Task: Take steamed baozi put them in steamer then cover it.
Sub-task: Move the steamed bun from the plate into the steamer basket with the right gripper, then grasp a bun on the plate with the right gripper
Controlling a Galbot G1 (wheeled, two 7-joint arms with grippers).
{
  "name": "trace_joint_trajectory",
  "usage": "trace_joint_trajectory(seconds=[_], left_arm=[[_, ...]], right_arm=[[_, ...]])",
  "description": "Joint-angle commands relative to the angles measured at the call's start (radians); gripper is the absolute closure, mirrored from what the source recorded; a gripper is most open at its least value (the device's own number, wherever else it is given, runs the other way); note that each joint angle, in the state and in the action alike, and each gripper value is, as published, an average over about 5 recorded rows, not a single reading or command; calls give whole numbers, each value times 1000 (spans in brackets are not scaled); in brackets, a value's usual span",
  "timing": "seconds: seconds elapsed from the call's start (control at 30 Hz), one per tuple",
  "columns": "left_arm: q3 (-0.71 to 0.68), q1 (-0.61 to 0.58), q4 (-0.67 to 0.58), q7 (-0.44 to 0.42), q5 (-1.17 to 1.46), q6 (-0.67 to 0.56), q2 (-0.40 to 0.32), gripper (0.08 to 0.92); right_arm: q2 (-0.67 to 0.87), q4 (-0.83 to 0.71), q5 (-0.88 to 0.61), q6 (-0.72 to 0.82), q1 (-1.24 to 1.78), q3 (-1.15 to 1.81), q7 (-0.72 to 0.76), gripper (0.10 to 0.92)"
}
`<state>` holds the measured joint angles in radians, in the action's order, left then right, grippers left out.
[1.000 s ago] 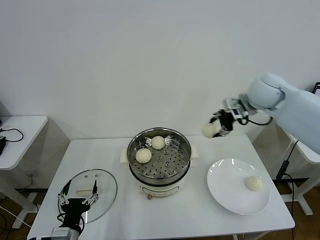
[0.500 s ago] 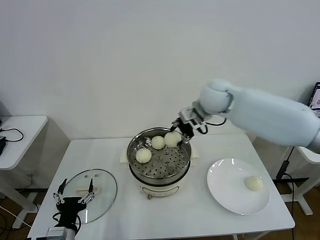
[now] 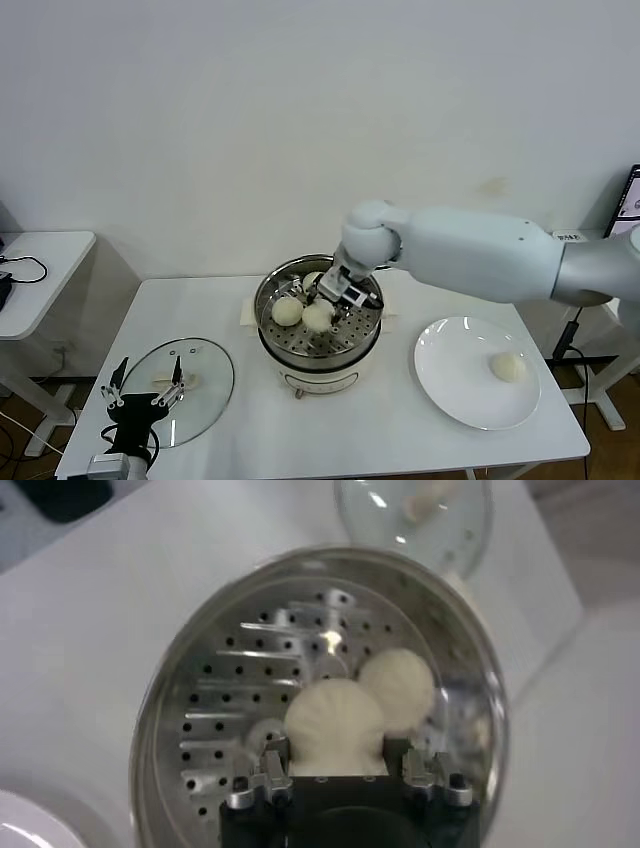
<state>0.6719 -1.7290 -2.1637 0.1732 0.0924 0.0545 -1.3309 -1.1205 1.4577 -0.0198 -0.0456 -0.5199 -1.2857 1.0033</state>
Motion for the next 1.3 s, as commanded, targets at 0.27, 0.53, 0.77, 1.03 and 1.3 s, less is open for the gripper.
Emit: trace_joint_trajectory(seconds=[0.27,0.53,0.77,1.03,1.3], left_arm=[[-3,6,8,0,1,-2,-10,177],[-5,8,12,-1,1,-3,-12,177],[-6,8,10,-1,1,-3,-13,177],[-1,5,5,-1,2,-4,-11,177],[-11,14,4,0,-2,-1,2,177]], right_arm=[[-45,3,154,-190,23,-44,-1,444],[-31,20,130,-196,27,-40,1,440],[-19,26,114,-196,17,-36,-1,414],[32,21,101,-196,1,6,1,222],[157,7,36,-110,-56,81,50,203]])
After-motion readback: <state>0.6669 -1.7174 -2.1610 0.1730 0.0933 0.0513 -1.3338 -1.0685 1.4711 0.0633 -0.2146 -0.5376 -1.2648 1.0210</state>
